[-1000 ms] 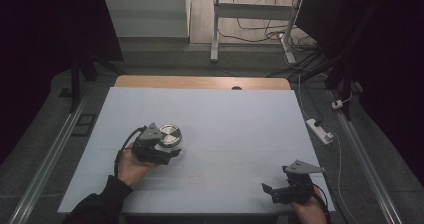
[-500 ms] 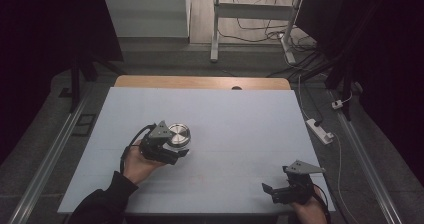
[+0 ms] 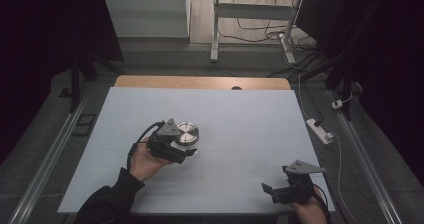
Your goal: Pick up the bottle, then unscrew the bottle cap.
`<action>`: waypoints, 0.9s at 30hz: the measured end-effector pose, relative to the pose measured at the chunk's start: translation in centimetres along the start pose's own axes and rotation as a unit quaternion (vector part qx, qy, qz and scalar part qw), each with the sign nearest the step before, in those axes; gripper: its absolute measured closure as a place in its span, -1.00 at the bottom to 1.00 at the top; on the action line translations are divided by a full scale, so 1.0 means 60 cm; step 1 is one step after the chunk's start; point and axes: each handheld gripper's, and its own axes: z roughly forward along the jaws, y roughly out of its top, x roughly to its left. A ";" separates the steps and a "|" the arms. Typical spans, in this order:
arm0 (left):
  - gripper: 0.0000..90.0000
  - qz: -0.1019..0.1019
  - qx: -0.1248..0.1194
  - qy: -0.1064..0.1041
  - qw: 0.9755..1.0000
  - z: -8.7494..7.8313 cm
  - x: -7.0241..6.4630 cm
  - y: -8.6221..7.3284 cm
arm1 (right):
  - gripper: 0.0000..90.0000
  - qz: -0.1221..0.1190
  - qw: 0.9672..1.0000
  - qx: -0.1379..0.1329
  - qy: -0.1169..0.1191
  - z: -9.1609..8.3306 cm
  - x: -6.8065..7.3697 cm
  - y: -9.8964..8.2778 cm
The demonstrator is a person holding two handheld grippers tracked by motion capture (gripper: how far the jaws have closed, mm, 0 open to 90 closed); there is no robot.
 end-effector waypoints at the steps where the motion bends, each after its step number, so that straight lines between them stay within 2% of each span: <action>1: -0.65 0.001 -0.001 -0.002 1.000 0.002 -0.002 0.003 | -1.00 0.000 1.000 0.000 0.000 0.000 0.000 0.000; 17: -0.65 0.016 -0.004 -0.041 0.999 0.032 -0.036 0.035 | -1.00 -0.001 1.000 0.000 0.000 0.000 0.000 0.000; 24: -0.64 0.019 0.001 -0.042 0.999 0.038 -0.042 0.034 | -1.00 -0.011 1.000 -0.005 -0.008 -0.002 0.004 0.000; 27: -0.64 0.018 0.000 -0.043 0.999 0.038 -0.042 0.033 | -1.00 -0.010 1.000 -0.019 -0.013 -0.003 0.010 0.002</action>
